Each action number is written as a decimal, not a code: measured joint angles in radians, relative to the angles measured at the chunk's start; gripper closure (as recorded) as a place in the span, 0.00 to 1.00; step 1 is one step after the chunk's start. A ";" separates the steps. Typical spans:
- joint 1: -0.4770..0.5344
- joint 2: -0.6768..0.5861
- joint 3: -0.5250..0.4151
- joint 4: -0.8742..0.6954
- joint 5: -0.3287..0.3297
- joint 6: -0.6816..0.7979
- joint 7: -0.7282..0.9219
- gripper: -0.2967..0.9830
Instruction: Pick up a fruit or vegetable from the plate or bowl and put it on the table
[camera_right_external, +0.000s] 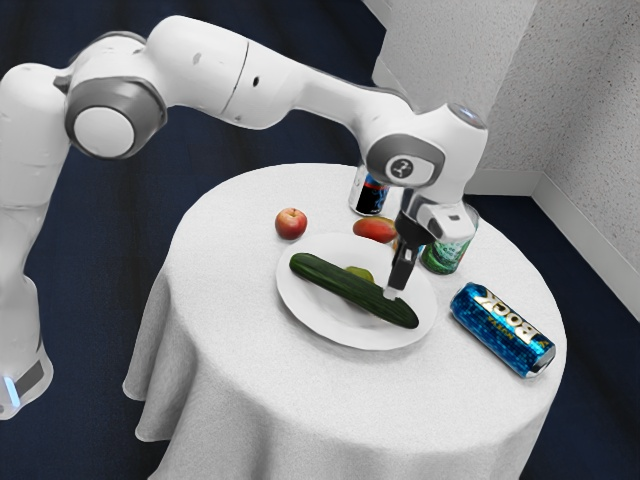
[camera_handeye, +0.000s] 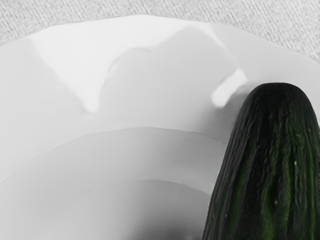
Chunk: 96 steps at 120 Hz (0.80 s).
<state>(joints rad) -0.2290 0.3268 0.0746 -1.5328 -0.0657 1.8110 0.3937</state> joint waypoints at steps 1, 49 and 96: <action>-0.001 0.001 0.001 0.000 -0.004 0.001 0.002 0.23; -0.021 -0.043 0.007 0.028 -0.043 0.013 0.070 0.23; -0.060 -0.184 0.013 -0.175 -0.006 0.036 0.125 0.23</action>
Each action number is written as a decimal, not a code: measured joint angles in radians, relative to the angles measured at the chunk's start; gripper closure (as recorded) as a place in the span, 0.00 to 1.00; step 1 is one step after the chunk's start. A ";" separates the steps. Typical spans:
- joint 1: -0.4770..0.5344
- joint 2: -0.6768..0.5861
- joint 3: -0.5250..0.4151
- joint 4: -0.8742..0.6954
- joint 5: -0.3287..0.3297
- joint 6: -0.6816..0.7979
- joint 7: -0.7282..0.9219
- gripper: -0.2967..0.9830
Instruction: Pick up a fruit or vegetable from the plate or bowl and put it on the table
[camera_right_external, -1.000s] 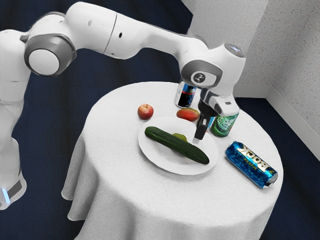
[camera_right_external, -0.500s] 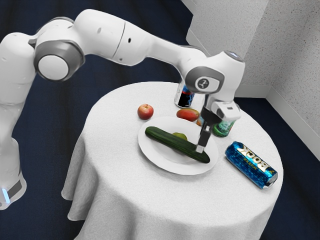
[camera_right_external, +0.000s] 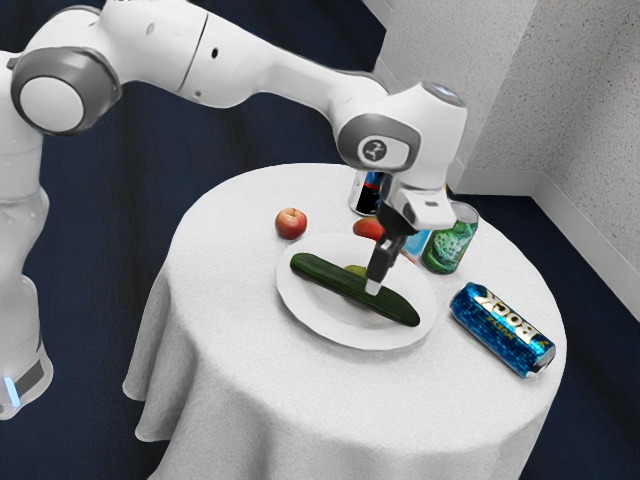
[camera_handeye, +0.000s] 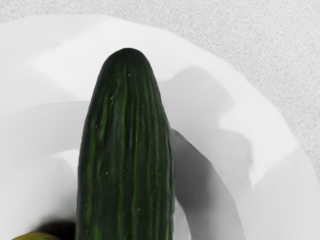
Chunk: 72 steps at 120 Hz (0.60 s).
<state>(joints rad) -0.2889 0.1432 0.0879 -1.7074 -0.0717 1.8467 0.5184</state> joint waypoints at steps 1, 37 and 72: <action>0.000 0.002 0.000 -0.001 0.000 0.001 0.001 0.23; 0.013 0.067 -0.001 -0.003 -0.002 0.036 0.037 0.23; 0.019 0.103 0.004 -0.002 -0.007 0.055 0.065 0.23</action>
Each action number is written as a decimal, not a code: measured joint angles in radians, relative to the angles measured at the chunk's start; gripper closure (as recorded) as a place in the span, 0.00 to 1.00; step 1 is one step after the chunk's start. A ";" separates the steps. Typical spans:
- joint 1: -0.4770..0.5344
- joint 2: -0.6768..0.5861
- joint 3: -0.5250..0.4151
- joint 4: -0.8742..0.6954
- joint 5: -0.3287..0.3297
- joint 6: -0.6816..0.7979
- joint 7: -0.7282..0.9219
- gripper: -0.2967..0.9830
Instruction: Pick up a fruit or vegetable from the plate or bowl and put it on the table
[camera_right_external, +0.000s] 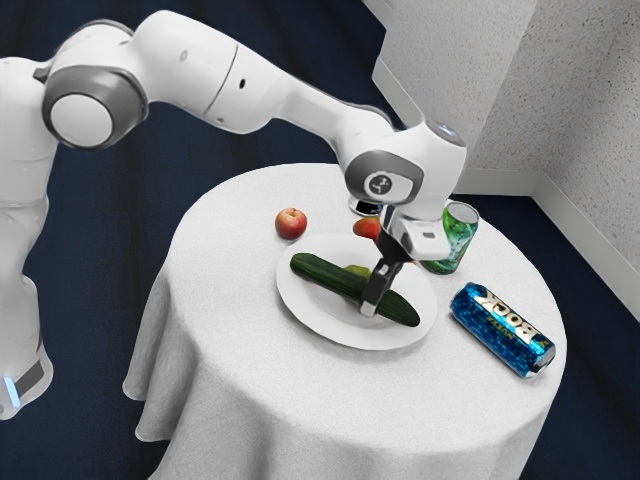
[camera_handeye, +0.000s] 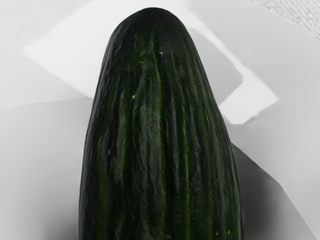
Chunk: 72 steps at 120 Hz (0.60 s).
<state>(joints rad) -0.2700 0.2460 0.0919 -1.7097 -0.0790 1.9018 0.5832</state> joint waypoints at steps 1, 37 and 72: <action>0.000 0.001 0.000 0.000 0.000 0.001 0.001 0.23; 0.013 0.023 0.000 0.002 -0.005 0.017 0.020 0.49; 0.015 0.014 -0.008 0.009 -0.005 0.029 0.044 0.66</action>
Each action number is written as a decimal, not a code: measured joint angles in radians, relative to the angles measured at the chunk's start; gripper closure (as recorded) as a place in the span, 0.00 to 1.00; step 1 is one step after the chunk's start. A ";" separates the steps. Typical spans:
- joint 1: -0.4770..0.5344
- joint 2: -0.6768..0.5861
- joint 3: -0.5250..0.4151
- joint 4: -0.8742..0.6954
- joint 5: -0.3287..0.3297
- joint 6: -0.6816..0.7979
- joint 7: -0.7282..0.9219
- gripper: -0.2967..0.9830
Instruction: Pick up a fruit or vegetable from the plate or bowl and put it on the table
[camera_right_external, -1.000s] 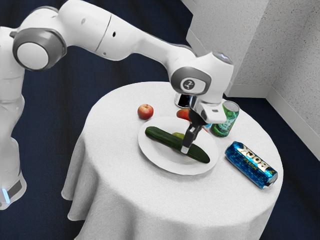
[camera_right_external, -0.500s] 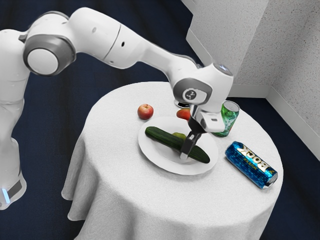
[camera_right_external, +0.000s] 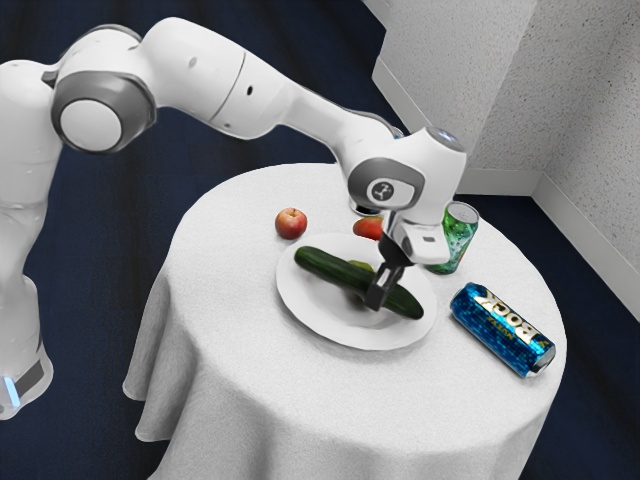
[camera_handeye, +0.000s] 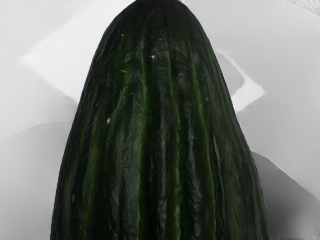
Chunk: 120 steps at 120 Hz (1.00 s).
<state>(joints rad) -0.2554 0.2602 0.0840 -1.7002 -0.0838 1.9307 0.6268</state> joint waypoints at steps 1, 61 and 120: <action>0.000 -0.002 0.000 0.000 0.000 0.000 0.001 0.66; -0.157 -0.111 -0.059 -0.001 -0.025 -0.061 0.017 0.68; -0.266 -0.353 -0.058 -0.370 -0.074 0.058 0.022 0.68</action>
<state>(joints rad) -0.5211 -0.0929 0.0257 -2.0699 -0.1574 1.9890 0.6487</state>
